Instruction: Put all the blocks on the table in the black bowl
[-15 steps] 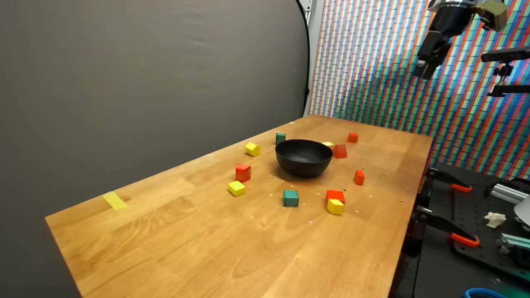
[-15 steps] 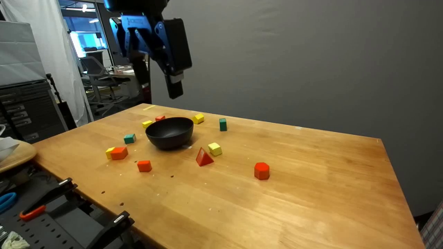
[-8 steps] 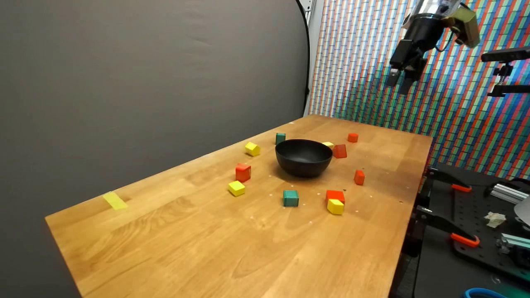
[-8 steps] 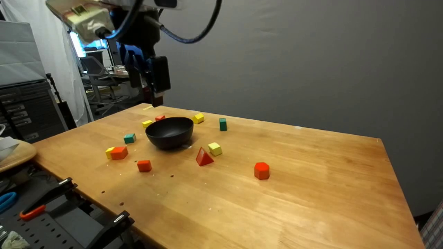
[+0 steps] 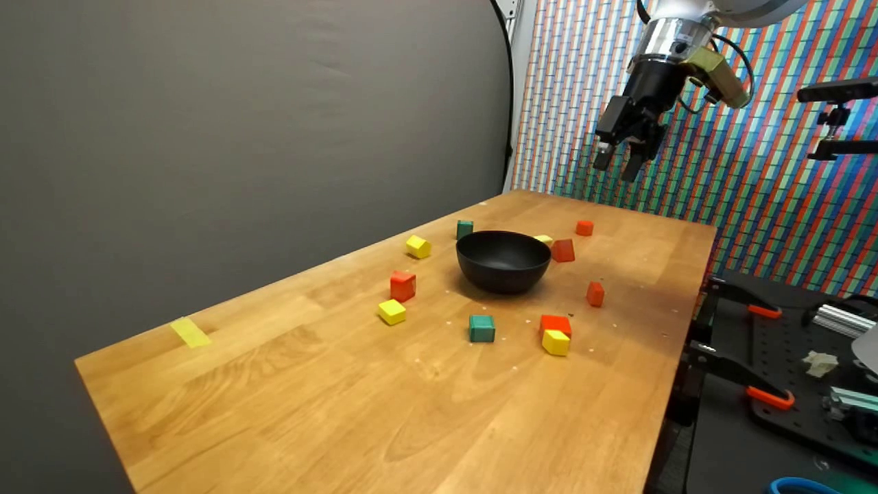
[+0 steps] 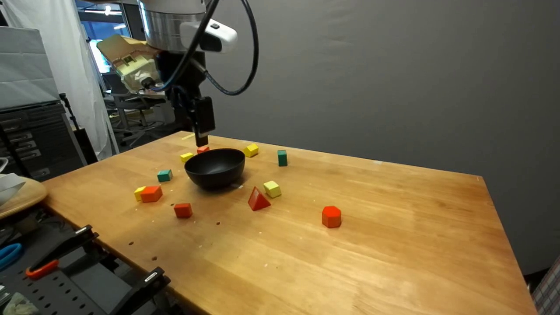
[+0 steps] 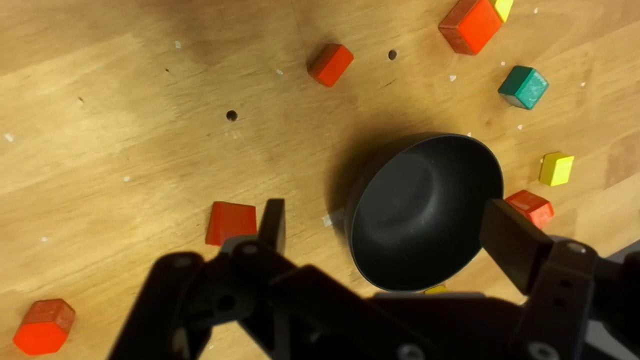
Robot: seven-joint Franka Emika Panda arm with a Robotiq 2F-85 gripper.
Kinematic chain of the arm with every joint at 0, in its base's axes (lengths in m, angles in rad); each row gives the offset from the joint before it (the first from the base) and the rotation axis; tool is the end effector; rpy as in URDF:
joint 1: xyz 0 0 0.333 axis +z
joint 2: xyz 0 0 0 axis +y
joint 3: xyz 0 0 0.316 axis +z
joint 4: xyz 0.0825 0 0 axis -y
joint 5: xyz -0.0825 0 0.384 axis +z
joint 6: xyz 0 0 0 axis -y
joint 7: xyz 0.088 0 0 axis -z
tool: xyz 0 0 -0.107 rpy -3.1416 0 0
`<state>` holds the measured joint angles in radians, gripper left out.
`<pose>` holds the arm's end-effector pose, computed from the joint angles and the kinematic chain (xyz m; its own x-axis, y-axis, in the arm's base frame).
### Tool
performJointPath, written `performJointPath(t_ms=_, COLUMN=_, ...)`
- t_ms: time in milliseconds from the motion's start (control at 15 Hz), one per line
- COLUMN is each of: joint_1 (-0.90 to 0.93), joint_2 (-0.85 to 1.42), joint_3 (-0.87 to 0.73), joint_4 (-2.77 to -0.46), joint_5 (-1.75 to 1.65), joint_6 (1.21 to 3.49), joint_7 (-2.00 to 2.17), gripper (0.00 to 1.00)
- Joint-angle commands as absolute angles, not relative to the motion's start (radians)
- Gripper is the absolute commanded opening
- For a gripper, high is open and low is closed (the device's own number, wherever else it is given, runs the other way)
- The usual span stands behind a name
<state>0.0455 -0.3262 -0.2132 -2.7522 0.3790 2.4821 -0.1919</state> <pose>0.3798 -0.0605 0.3183 0.9623 -0.2671 0.0508 -0.2405 -0.9234 -0.2990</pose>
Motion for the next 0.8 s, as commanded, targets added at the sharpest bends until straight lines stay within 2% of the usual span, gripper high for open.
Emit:
performJointPath(t_ms=0, joint_1=0.026, joint_2=-0.317, joint_3=-0.187, joint_4=-2.752, joint_5=0.365, joint_6=2.494, joint_7=-0.195, gripper=1.0)
performJointPath(t_ms=333, joint_1=0.08, joint_2=-0.155, joint_3=-0.156, joint_4=-2.76, joint_5=0.446, joint_6=2.588, joint_7=-0.223, gripper=1.0)
performJointPath(t_ms=733, joint_1=0.098, joint_2=0.097, joint_3=-0.034, joint_4=-2.739, joint_5=0.554, joint_6=2.769, joint_7=-0.231, gripper=1.0)
